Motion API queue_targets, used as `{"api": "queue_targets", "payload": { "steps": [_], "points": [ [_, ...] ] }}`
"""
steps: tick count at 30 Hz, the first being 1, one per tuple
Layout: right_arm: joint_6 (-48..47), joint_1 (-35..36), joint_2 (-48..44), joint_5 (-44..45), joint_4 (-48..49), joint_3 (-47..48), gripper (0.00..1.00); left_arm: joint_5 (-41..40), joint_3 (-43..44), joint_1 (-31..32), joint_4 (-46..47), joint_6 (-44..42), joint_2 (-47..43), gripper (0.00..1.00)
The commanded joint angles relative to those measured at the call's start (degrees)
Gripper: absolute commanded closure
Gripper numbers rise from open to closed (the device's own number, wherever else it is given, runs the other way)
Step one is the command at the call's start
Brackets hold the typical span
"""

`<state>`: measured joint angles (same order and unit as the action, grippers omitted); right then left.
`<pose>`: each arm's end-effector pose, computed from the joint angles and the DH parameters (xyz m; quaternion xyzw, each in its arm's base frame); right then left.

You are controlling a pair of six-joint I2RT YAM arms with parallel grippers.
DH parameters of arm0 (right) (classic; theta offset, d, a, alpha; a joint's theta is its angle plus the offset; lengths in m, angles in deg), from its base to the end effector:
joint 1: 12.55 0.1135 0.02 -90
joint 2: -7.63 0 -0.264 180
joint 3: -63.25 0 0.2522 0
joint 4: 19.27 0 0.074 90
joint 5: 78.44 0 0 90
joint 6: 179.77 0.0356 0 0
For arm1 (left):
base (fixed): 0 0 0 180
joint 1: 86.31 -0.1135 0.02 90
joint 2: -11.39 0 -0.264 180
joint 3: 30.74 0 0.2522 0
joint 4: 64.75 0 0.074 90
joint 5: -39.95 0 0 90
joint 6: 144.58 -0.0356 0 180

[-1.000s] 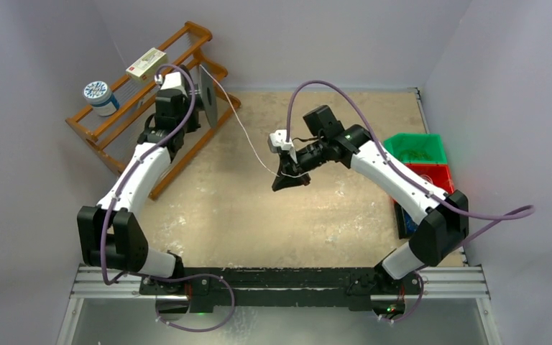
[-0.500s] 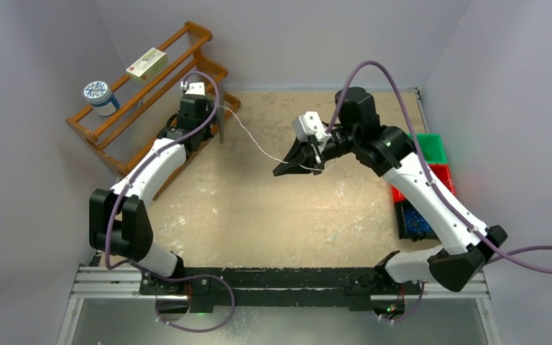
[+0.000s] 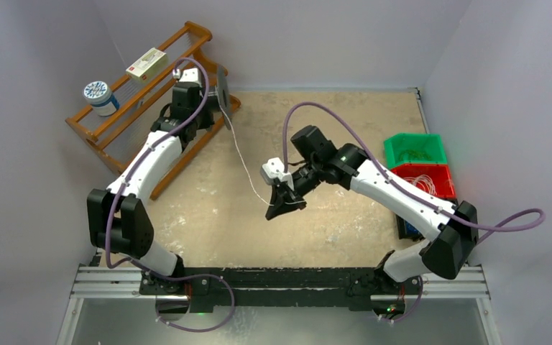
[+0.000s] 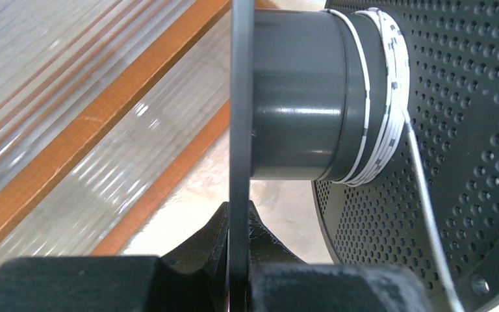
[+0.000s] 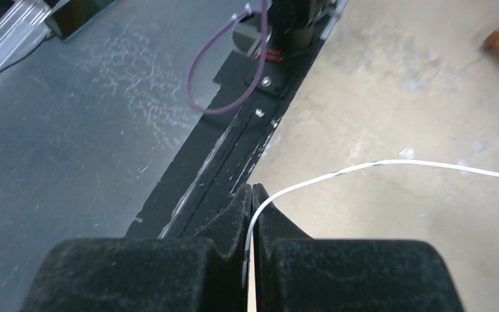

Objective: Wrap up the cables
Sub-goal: Wrap the cable around the cable reel.

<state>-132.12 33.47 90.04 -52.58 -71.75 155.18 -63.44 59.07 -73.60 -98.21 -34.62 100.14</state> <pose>0.1848 0.2377 0.3559 -0.6935 0.4095 0.4974 0.3224 0.3512 -0.0707 0.3239 -0.1111 0.8650 -0.0365 0.4879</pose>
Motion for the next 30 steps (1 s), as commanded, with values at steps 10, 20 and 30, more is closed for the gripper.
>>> {"api": "queue_targets", "payload": {
  "steps": [10,20,30],
  "points": [
    [11.78,0.19,-1.42,11.09,13.20,-10.18,1.00,21.53,4.36,-2.38,12.33,8.87,-9.38,1.00],
    [10.76,0.30,3.03,19.48,12.86,-11.54,1.00,23.17,5.41,-4.03,13.08,11.69,-12.94,1.00],
    [20.02,-5.30,7.41,29.79,18.74,-12.65,1.00,34.19,4.15,-6.26,15.56,16.51,-15.80,1.00]
  ]
}}
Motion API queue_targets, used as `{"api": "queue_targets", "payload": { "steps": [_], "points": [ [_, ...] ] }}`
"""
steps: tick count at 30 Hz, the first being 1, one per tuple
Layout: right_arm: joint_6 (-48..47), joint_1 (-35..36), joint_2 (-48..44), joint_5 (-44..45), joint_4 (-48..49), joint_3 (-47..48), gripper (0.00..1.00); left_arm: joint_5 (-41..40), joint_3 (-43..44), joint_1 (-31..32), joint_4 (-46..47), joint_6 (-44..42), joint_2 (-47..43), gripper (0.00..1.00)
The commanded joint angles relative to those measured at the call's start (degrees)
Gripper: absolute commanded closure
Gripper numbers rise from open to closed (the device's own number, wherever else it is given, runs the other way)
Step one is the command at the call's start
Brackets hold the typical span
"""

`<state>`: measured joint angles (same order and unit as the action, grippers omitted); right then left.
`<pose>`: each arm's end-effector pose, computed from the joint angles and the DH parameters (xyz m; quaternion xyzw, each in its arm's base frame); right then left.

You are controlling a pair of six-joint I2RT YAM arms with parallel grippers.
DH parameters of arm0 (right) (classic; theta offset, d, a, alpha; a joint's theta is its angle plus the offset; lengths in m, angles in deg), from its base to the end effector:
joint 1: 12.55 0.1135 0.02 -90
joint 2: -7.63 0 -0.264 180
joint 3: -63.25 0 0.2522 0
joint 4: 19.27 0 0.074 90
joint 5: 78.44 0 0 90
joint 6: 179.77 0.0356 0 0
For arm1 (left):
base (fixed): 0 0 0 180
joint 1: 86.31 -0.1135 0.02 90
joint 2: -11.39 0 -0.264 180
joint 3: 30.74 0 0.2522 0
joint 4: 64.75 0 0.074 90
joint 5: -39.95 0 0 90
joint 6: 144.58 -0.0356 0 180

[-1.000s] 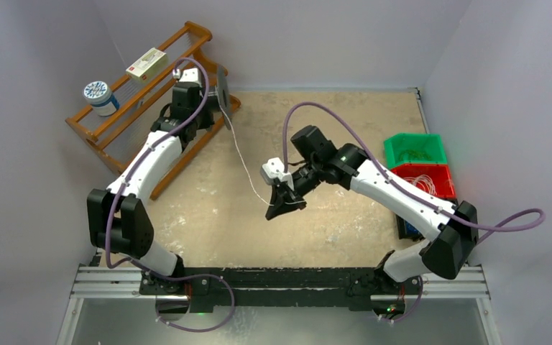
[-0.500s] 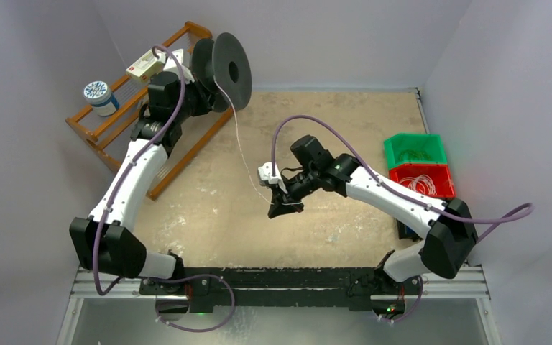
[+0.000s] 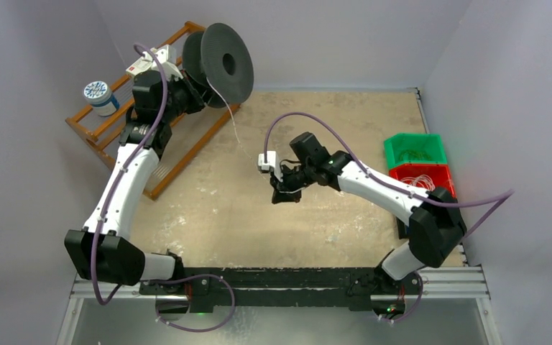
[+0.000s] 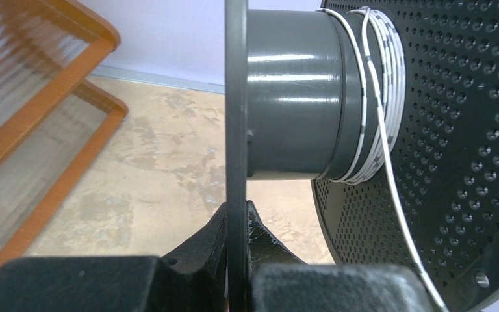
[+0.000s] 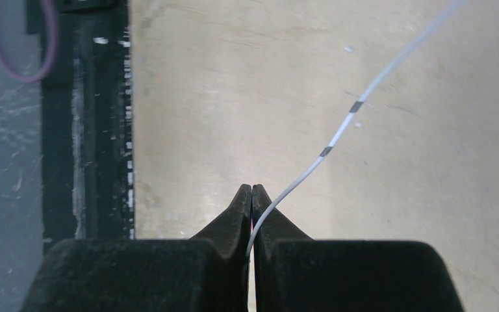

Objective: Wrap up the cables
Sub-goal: Wrap the cable around the cable reel.

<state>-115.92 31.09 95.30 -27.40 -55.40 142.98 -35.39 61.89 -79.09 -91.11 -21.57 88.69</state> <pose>0.2249 0.2454 0.2717 -0.6033 0.6375 0.3594 0.3169 0.3080 -0.0481 0.4170 -0.0917 0.7643 -0.3094 0.5583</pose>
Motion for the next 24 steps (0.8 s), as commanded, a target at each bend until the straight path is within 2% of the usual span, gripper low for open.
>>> {"api": "queue_targets", "payload": {
  "steps": [1,4,7,9,12,15,19,24],
  "points": [
    [3.77,-3.62,2.89,5.09,2.15,-0.37,1.00,6.82,1.26,-0.85,8.81,4.01,-4.57,1.00],
    [3.55,-5.08,4.75,6.77,1.79,-0.40,1.00,6.02,1.88,-0.89,8.44,4.84,-5.06,1.00],
    [2.05,-4.80,3.67,6.97,2.01,-1.26,1.00,-2.75,4.22,-0.94,4.13,3.98,-4.94,1.00],
    [2.92,-4.57,2.69,9.45,2.70,-1.54,1.00,-4.68,5.03,-1.14,3.93,2.91,-4.69,1.00],
    [7.43,-6.87,2.77,13.63,4.57,-1.81,1.00,-0.09,4.40,-1.75,5.25,3.58,-4.57,1.00],
    [10.24,-12.75,3.74,15.00,5.41,-0.92,1.00,9.12,2.66,-1.77,7.59,3.68,-5.16,1.00],
    [11.53,-20.21,4.89,12.07,4.74,1.92,1.00,17.60,0.55,-1.78,7.59,0.88,-6.84,1.00],
    [11.09,-23.74,4.21,10.11,3.88,4.86,1.00,24.90,-1.92,-1.78,6.09,-2.87,-8.71,1.00]
  ]
}}
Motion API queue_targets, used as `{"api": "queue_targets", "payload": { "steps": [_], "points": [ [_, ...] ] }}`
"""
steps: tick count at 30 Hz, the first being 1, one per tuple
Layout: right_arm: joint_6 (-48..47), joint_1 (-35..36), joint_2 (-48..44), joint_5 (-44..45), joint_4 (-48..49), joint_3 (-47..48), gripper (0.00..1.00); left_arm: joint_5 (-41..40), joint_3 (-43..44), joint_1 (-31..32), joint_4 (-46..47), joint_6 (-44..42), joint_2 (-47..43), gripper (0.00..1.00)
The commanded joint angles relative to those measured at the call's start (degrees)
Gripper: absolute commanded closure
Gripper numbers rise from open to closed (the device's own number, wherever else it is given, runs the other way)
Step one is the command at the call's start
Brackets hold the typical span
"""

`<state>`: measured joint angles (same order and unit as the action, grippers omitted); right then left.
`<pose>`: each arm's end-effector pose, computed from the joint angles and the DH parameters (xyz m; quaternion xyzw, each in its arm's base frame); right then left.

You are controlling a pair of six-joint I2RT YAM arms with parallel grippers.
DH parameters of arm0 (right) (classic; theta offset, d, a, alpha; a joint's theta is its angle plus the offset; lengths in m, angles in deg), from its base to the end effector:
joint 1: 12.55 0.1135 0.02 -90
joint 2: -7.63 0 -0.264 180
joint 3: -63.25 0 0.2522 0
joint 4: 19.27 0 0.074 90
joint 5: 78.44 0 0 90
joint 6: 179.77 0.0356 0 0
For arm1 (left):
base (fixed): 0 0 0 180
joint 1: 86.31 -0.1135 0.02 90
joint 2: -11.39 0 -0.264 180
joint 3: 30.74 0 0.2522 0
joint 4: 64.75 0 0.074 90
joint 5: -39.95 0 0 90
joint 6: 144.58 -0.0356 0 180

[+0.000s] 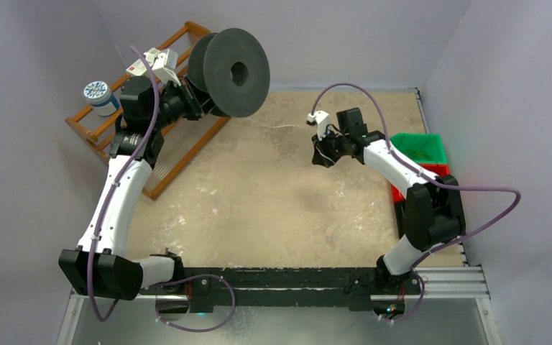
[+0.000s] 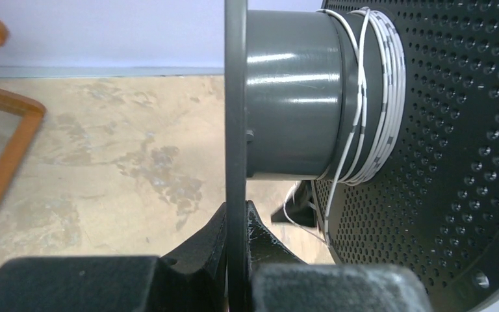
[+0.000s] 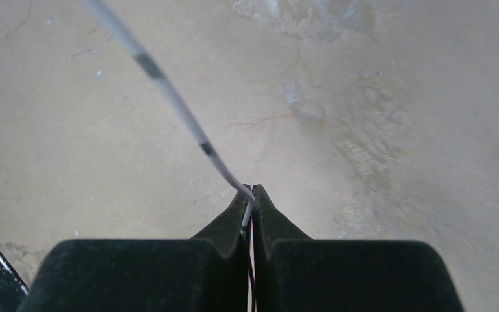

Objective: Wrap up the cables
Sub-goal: Wrap the cable around the cable reel.

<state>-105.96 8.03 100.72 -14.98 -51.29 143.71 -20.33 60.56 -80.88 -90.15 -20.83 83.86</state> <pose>0.3273 0.1399 0.2476 -0.3672 0.8243 0.2260 0.3668 0.2805 -0.0444 0.4346 -0.0110 0.7413 -0.3960 0.5418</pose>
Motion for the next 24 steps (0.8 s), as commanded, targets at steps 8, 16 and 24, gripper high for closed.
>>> {"api": "queue_targets", "payload": {
  "steps": [8,16,24],
  "points": [
    [1.44,-3.73,-2.64,-0.66,-1.63,11.46,1.00,11.61,-0.07,0.02,-11.85,-25.51,-3.44,1.00],
    [1.77,-7.78,2.56,1.07,-5.05,22.37,1.00,20.23,-2.67,0.26,-18.78,-37.29,-3.87,1.00],
    [0.58,-7.94,3.81,-5.49,-7.53,30.75,1.00,3.38,-6.27,8.27,-20.58,-44.12,-3.78,1.00]
  ]
}}
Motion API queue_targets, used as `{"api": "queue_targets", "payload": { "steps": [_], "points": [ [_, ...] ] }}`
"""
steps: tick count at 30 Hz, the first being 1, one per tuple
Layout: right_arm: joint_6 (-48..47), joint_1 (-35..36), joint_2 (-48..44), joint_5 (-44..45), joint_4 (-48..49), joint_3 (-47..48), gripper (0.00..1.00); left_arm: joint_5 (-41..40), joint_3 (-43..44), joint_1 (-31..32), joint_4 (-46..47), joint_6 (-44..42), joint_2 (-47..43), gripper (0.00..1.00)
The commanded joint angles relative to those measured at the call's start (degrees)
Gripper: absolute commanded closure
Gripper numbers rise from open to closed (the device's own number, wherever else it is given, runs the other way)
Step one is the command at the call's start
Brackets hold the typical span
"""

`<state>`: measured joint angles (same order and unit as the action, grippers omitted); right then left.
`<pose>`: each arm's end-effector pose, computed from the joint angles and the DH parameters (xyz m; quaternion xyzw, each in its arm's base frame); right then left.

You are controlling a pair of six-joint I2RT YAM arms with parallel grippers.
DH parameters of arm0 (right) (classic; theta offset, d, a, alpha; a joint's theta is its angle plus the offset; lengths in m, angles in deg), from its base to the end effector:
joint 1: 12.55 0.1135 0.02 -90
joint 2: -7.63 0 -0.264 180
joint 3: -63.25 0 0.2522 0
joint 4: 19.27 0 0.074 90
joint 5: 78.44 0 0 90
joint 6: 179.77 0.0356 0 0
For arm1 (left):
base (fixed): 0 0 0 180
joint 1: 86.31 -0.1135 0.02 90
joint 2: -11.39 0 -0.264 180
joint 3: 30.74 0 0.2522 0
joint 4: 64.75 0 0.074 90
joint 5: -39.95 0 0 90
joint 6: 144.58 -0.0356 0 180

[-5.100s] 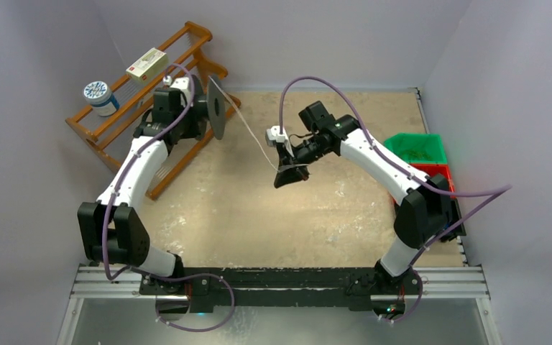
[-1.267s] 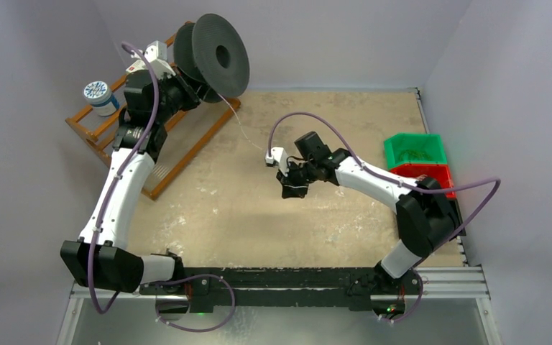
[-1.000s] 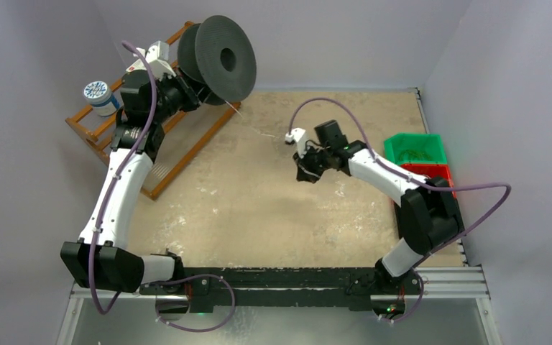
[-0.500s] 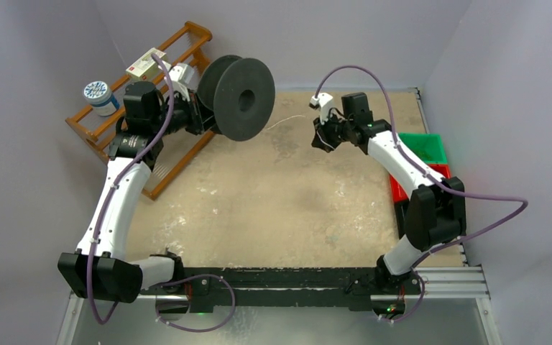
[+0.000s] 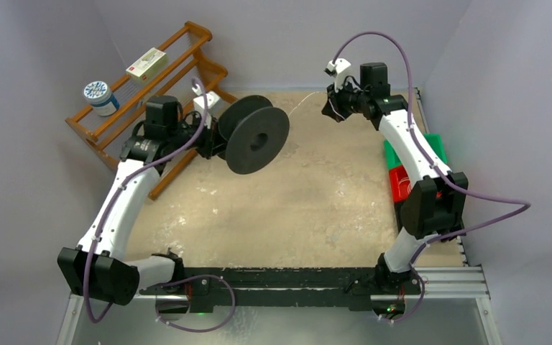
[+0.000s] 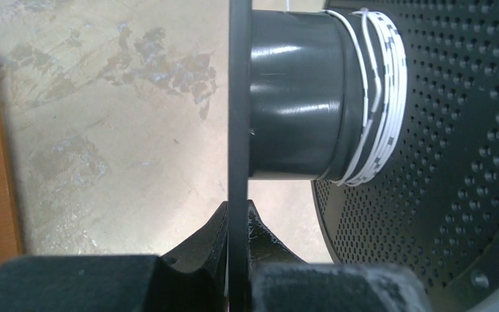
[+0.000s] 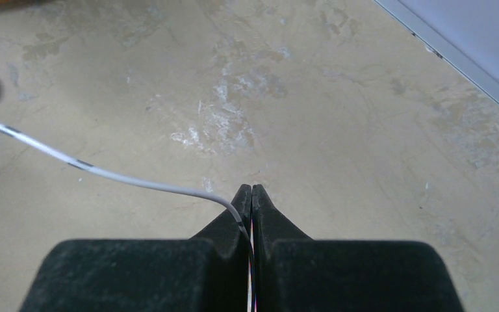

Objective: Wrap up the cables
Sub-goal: Wrap the cable around the cable reel.

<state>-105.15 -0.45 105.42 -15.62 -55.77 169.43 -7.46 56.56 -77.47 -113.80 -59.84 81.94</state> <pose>0.3862 0.0994 0.3621 -0.3154 0.7811 0.1871 0.5054 0.2515 -0.0635 0.3816 0.2741 0.7884 -0.3320 0.4394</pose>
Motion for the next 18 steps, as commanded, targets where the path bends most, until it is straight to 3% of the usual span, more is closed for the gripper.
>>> {"api": "queue_targets", "payload": {
  "steps": [1,8,18],
  "points": [
    [-0.26,0.62,-0.98,-6.85,-3.73,5.97,1.00,-13.70,-3.51,6.27,4.95,-4.59,-2.20,1.00],
    [-3.07,6.46,-3.86,-11.80,-7.30,8.53,1.00,-33.57,-8.66,9.47,13.76,-0.79,0.16,1.00],
    [-6.77,19.63,-5.21,-12.63,-7.00,4.59,1.00,-43.98,-9.17,12.75,19.43,8.28,8.31,1.00]
  ]
}}
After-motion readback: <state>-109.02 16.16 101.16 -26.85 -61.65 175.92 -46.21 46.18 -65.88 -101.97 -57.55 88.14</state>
